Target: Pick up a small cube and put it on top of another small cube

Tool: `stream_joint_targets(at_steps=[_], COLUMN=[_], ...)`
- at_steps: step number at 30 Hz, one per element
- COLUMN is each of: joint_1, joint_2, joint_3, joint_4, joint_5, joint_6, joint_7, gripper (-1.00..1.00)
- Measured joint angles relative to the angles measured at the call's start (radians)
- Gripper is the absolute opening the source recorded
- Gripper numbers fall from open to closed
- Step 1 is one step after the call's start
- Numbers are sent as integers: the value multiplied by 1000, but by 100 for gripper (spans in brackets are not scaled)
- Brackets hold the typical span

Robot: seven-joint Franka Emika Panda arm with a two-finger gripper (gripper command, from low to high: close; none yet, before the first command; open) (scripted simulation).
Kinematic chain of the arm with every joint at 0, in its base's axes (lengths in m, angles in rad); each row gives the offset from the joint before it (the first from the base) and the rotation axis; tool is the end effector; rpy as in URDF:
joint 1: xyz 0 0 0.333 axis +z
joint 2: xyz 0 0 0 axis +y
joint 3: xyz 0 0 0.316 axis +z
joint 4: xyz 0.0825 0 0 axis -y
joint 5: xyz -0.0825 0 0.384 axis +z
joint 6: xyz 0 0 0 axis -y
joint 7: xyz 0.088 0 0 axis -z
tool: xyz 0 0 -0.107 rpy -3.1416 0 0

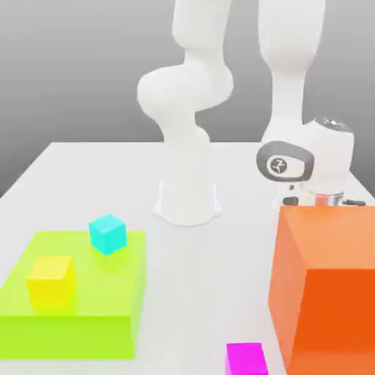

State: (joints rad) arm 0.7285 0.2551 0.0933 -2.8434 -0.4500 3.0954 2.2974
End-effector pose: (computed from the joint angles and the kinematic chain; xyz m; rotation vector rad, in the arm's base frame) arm 0.2012 0.2749 0.1315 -2.7320 1.5445 0.0043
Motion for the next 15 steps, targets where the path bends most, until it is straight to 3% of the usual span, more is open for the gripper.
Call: stream_joint_targets(at_steps=[1,3,8,15], joint_1=[17,-33,-116,-131], joint_2=[9,-29,-205,-292], joint_3=[-19,40,214,162], joint_4=[2,-8,-52,5], joint_5=[-8,30,362,616], joint_6=[8,-23,-151,-407], joint_7=[6,-24,-269,-536], gripper=[-100,-100,-100,-100])
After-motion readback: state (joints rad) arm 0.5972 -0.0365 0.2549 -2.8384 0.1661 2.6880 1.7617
